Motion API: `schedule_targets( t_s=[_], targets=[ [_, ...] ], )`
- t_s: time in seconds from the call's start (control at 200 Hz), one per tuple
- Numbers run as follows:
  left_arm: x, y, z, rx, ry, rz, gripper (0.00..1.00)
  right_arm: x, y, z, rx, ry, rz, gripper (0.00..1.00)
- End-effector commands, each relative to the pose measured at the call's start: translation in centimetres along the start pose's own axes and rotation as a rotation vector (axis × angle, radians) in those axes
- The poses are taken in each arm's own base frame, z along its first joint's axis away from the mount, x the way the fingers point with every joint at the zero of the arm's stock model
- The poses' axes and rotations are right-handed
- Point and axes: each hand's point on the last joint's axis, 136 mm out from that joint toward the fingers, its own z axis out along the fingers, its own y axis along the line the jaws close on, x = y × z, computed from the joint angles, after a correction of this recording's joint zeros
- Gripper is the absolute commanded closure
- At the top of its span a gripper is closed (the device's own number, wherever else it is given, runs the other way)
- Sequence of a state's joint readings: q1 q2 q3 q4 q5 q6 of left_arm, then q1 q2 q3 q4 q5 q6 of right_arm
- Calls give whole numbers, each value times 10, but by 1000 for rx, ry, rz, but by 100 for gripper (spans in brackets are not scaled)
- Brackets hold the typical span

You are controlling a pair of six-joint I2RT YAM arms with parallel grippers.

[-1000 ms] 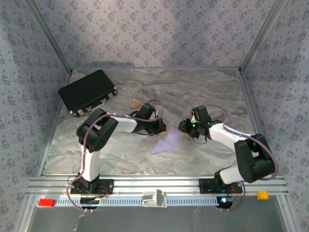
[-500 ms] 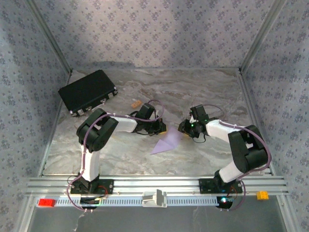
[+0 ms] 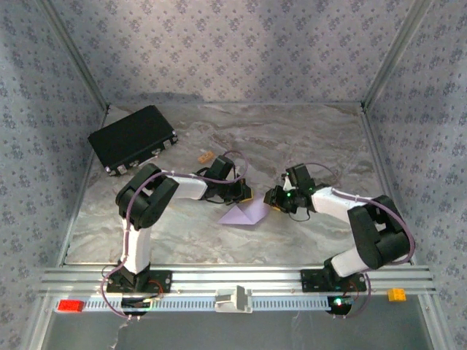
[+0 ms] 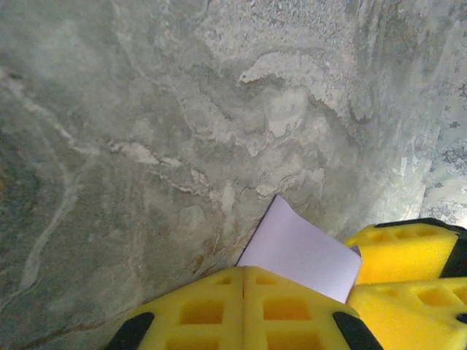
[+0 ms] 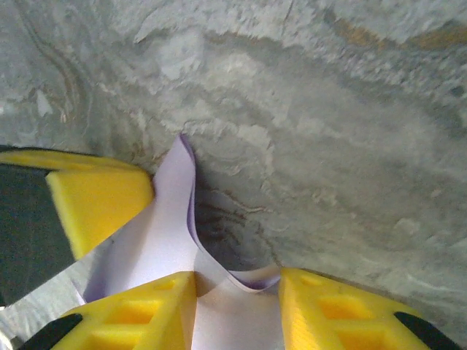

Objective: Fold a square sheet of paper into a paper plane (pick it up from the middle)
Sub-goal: Fold the wing for the fifth time at the center of the table.

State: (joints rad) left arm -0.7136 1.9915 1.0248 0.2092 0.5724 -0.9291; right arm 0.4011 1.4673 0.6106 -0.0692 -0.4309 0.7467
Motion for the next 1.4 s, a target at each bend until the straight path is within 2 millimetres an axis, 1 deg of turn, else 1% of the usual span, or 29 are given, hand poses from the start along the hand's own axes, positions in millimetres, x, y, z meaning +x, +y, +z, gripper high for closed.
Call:
schedule_targets(
  t_s=[0.0,0.175,0.245,0.31,0.425,0.52,0.655,0.79,0.844,0.924,1.029,1.089,1.154,1.234,1.329,1.399],
  targets=[
    [7,26,-3,-80,16,-56,100,5,14,-4,-93,12,27,64],
    [8,25,-3,-75,18,-54,100,2,22,-5,-148,9,35,64],
    [7,24,-4,-73,14,-50,100,-2,14,-5,-120,-9,49,64],
    [6,23,-6,-76,9,-47,100,-6,11,-4,-126,-14,65,64],
    [7,24,-6,-79,8,-50,100,-8,21,-4,-201,-3,78,64],
    [6,23,-6,-78,6,-49,100,-4,25,-6,-232,17,84,64],
    [6,25,-6,-82,5,-52,100,6,21,-10,-241,15,114,64],
    [6,26,-4,-80,6,-56,100,15,15,-9,-224,25,153,63],
    [6,25,-5,-79,5,-55,100,17,16,-9,-224,24,154,64],
    [6,24,-6,-77,3,-51,100,18,17,-7,-225,17,153,66],
    [5,21,-7,-68,-2,-45,100,16,18,-3,-216,18,160,73],
    [4,16,-10,-58,-9,-33,99,15,14,-2,-198,16,166,77],
    [2,10,-15,-48,-25,-17,95,15,8,-1,-173,11,174,81],
    [-2,-1,-24,-36,-49,18,87,14,5,-2,-175,11,177,85],
    [-6,-15,-36,-23,-77,74,73,8,4,-4,-185,10,172,91],
    [-6,-23,-45,-24,-95,117,64,4,5,-5,-198,19,163,93]
  ],
)
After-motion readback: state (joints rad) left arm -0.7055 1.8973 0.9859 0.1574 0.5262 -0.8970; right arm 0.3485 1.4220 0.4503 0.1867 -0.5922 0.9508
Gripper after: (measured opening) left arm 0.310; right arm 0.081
